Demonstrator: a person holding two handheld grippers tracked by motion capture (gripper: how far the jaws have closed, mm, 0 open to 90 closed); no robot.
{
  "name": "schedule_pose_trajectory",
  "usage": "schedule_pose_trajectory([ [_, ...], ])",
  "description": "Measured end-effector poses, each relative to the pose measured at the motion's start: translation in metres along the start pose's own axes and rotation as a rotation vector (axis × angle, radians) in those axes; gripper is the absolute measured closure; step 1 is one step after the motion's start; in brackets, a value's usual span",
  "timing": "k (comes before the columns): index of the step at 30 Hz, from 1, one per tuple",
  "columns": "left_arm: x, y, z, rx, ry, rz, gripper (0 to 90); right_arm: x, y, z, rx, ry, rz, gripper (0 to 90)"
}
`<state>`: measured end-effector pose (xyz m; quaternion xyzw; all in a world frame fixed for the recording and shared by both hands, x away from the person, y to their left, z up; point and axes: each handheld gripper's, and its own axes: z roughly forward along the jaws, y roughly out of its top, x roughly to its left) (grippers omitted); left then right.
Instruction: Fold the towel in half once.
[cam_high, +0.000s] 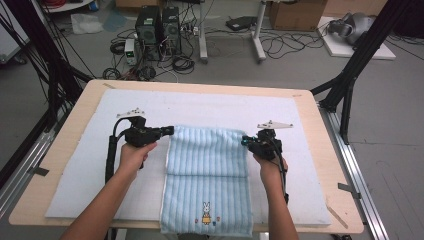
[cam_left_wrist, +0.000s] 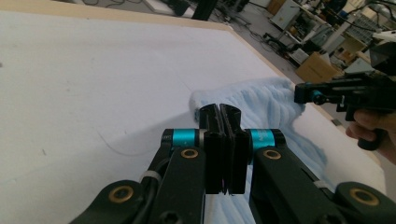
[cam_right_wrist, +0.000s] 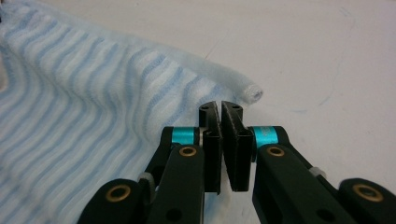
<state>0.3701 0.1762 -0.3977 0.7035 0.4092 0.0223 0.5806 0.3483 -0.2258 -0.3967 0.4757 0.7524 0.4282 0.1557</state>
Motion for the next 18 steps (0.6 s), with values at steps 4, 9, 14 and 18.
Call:
schedule_pose_trajectory([
  [4,-0.009,-0.007,-0.014,-0.015,-0.034,0.003,88.1,0.003,-0.010,-0.019,-0.030,0.016,0.019,86.8],
  [9,-0.018,-0.013,-0.025,-0.010,-0.056,0.008,88.1,0.011,-0.019,-0.037,-0.053,0.046,0.001,86.8],
  [14,-0.030,-0.019,-0.035,-0.013,-0.086,0.027,88.0,0.024,-0.030,-0.057,-0.081,0.049,-0.025,86.8],
  [18,-0.041,-0.031,-0.043,-0.001,-0.110,0.046,88.0,0.031,-0.040,-0.068,-0.085,0.048,-0.040,86.7],
])
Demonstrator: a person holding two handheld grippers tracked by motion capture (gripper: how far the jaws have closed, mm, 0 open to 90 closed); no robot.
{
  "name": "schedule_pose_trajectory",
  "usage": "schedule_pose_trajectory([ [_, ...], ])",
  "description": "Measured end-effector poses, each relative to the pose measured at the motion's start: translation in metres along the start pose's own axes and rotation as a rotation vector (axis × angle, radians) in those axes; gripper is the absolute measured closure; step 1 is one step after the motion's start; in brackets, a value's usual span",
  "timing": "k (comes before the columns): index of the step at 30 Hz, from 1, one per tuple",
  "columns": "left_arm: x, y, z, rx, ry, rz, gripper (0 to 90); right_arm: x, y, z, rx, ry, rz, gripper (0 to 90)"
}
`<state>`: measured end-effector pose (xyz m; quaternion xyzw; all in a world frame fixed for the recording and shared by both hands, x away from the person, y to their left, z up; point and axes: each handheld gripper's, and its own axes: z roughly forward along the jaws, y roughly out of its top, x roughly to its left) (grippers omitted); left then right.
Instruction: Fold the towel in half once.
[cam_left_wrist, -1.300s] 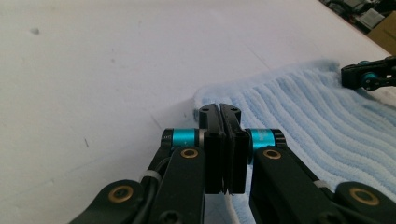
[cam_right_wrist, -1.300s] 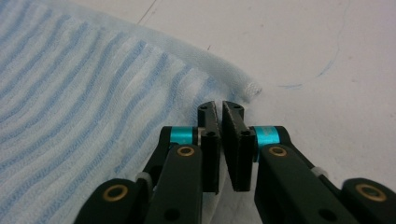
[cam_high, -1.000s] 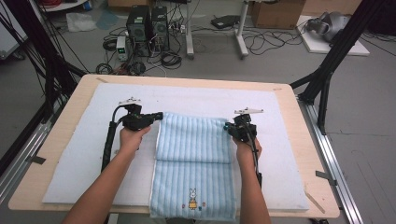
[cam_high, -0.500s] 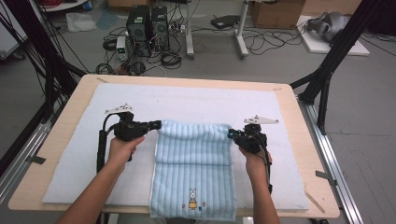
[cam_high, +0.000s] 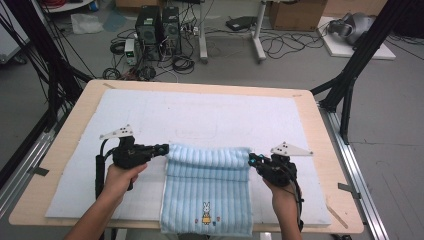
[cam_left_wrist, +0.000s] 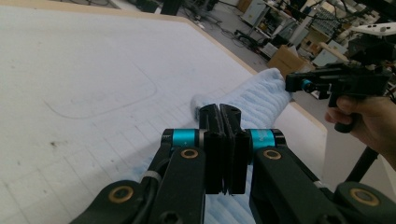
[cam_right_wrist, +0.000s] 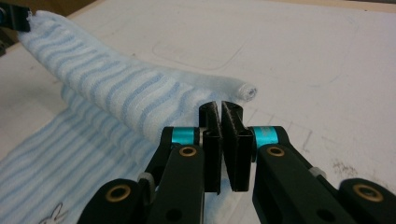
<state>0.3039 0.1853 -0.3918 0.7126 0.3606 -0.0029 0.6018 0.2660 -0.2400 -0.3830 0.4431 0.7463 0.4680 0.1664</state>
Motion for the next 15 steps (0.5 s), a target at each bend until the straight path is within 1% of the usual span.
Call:
schedule_pose_trajectory([
  [2,-0.004,-0.005,-0.002,0.000,-0.014,-0.004,88.0,0.004,-0.005,-0.004,0.001,0.008,-0.001,86.7],
  [5,-0.010,-0.013,-0.005,0.022,0.001,0.028,87.9,0.009,-0.012,-0.009,0.013,0.022,0.000,86.6],
  [7,-0.011,-0.018,-0.007,0.031,0.009,0.036,87.9,0.012,-0.016,-0.012,0.021,0.014,-0.010,86.5],
  [9,-0.011,-0.025,-0.010,0.046,0.008,0.033,87.9,0.014,-0.021,-0.015,0.031,0.018,-0.010,86.5],
  [12,-0.012,-0.035,-0.010,0.079,0.014,0.040,87.8,0.017,-0.031,-0.014,0.063,0.028,-0.011,86.3],
  [13,-0.011,-0.039,-0.009,0.092,0.023,0.047,87.7,0.019,-0.033,-0.013,0.074,0.026,-0.012,86.3],
  [15,-0.010,-0.045,-0.006,0.110,0.024,0.041,87.5,0.021,-0.039,-0.009,0.096,0.024,-0.020,86.2],
])
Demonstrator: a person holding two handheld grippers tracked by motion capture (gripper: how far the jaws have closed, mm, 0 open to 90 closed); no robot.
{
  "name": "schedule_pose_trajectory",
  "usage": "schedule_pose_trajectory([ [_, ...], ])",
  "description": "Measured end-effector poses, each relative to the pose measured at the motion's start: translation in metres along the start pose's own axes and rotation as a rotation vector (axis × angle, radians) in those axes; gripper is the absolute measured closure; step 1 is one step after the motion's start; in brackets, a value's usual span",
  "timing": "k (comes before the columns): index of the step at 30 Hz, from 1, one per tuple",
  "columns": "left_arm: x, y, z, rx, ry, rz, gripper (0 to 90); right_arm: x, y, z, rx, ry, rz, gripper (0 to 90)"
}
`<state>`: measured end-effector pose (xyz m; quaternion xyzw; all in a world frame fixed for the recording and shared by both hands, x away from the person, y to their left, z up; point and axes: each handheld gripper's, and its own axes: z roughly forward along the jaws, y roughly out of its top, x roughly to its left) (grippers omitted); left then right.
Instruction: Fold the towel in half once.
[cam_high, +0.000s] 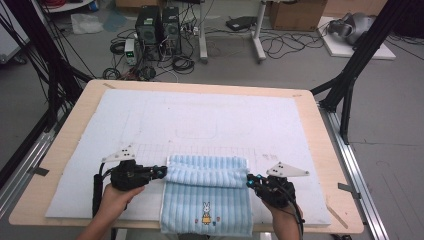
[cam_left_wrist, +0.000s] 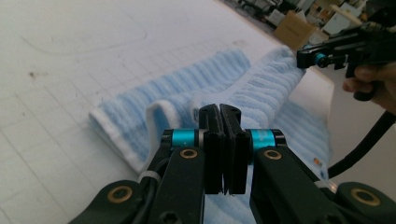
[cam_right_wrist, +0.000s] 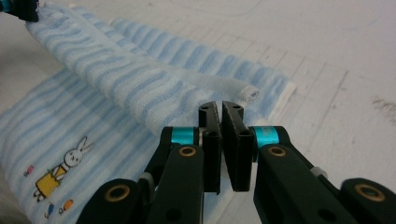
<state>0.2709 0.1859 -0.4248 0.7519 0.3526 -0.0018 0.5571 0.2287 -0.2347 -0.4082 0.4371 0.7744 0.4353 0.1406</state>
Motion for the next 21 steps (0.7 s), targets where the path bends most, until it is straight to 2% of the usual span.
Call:
schedule_pose_trajectory([
  [3,0.001,-0.008,0.003,0.004,0.022,-0.006,84.1,0.001,-0.007,0.007,0.032,-0.004,-0.005,84.3],
  [5,0.005,-0.009,0.003,-0.005,0.054,-0.027,62.9,0.001,-0.009,0.008,0.038,-0.017,-0.005,77.4],
  [7,0.008,-0.008,0.001,-0.026,0.070,-0.028,53.5,-0.002,-0.008,0.007,0.024,-0.026,0.009,70.0],
  [9,0.014,-0.003,-0.005,-0.057,0.089,-0.035,50.0,-0.005,-0.005,0.004,-0.010,-0.045,0.022,62.4],
  [11,0.020,0.000,-0.008,-0.071,0.110,-0.042,48.6,-0.009,0.000,0.002,-0.039,-0.050,0.033,56.8],
  [15,0.034,0.006,-0.005,-0.079,0.118,-0.076,47.4,-0.020,0.008,0.009,-0.067,-0.083,0.052,54.2],
  [18,0.041,0.008,0.001,-0.075,0.104,-0.094,48.5,-0.026,0.012,0.019,-0.061,-0.090,0.058,54.9],
  [21,0.045,0.009,0.010,-0.040,0.080,-0.100,55.8,-0.033,0.015,0.030,-0.047,-0.083,0.064,58.1],
])
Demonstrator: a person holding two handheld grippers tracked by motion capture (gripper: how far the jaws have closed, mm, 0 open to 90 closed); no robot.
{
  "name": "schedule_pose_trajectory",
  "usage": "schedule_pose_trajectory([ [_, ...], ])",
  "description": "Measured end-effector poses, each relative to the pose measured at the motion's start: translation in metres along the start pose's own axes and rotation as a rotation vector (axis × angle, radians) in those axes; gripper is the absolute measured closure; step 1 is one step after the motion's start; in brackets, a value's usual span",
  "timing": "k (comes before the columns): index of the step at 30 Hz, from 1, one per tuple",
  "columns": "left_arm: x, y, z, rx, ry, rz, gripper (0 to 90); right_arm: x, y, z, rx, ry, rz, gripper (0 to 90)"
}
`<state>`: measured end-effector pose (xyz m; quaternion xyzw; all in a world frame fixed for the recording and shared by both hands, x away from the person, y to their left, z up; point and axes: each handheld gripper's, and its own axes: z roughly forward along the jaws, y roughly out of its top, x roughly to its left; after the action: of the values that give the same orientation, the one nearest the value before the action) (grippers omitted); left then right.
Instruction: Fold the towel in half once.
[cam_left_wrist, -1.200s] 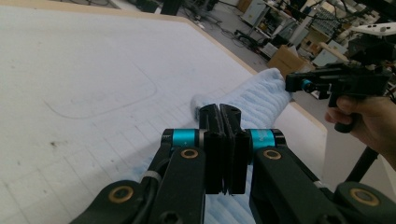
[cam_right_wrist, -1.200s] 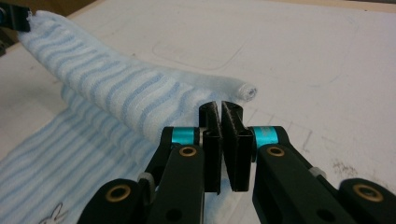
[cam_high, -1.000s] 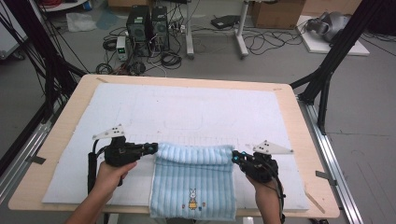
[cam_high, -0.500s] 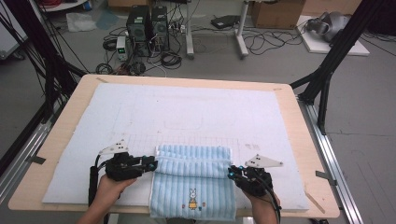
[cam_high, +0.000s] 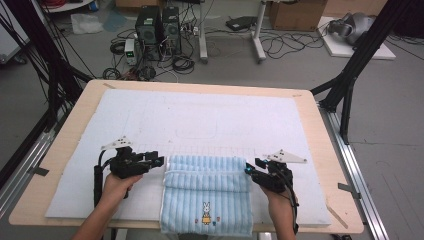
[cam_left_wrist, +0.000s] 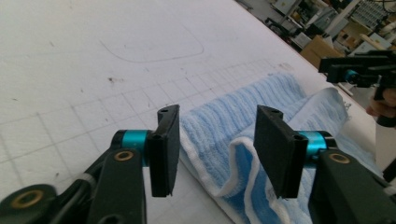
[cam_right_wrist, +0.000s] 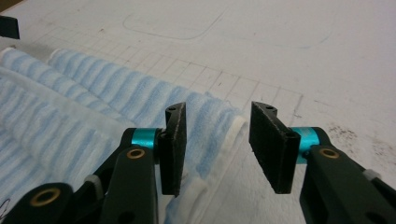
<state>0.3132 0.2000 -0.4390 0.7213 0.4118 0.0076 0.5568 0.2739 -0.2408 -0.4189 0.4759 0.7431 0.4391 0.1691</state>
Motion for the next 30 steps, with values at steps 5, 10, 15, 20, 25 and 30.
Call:
schedule_pose_trajectory([
  [5,0.004,-0.001,0.009,0.034,0.012,0.001,62.5,-0.009,0.001,0.010,0.021,0.001,-0.009,60.9],
  [10,0.005,-0.001,0.020,0.066,0.027,-0.009,62.3,-0.010,-0.001,0.019,0.053,0.025,-0.027,62.4],
  [15,0.010,0.000,0.022,0.045,0.054,-0.045,58.9,-0.012,0.001,0.021,0.029,0.030,-0.014,63.0],
  [20,0.011,0.002,0.030,0.078,0.081,-0.032,54.5,-0.014,0.001,0.028,0.097,0.025,-0.020,61.9],
  [25,0.001,0.001,0.041,0.146,0.089,0.020,59.4,-0.007,-0.003,0.033,0.130,0.016,-0.063,80.6],
  [30,-0.006,0.002,0.040,0.139,0.104,0.081,85.7,-0.005,-0.004,0.033,0.106,0.013,-0.073,86.6],
])
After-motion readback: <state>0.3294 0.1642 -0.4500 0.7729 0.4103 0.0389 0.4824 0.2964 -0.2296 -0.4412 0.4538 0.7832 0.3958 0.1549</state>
